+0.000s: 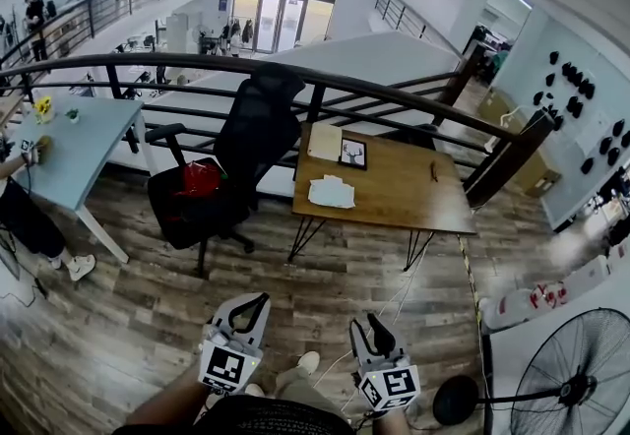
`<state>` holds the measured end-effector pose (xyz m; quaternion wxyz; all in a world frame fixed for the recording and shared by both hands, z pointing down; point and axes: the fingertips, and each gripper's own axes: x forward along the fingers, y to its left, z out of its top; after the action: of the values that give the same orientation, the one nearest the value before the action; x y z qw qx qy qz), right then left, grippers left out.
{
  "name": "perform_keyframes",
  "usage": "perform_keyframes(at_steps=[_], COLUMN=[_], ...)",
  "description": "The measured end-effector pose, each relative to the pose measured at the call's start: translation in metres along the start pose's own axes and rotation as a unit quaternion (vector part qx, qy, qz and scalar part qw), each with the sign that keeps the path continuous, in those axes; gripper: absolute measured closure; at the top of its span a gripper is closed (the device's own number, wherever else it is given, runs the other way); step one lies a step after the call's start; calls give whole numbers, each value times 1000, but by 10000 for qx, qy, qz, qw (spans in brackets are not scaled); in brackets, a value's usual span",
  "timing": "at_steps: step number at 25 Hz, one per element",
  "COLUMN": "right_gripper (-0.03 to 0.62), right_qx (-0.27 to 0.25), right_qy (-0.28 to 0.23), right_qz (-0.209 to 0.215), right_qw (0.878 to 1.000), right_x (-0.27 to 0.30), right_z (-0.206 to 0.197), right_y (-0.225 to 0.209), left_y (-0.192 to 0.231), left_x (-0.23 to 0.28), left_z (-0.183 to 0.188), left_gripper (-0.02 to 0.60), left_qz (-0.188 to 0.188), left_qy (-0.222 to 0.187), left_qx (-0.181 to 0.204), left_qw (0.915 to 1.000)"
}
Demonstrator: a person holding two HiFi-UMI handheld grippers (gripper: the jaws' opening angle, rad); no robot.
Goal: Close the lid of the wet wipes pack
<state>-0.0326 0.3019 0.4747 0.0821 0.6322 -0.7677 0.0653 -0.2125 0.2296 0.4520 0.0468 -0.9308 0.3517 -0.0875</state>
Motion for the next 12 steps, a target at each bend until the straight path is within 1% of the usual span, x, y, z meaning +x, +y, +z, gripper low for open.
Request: perform_keyframes(at_steps=[3,6,9,12], right_gripper=[447,447,447,447], right_qx=[15,10,48,92], right_qy=[78,140,166,181], right_qz=[97,205,260,277], right_qw=[9999,9997,9995,9994], right_x=[11,23,36,50], right_z=[-2,-5,-7,-8], right_y=[-11,-22,-37,-53], left_y=[-2,1,5,7], left_x=[17,33,54,78], left_z=[0,-4,-8,-10], left_gripper=[554,554,554,554], left_qz=[-14,12,53,45], left_qy=[-1,133,181,175], left_qx=[-40,21,-85,-95], left_qw=[10000,9999,9998,9998])
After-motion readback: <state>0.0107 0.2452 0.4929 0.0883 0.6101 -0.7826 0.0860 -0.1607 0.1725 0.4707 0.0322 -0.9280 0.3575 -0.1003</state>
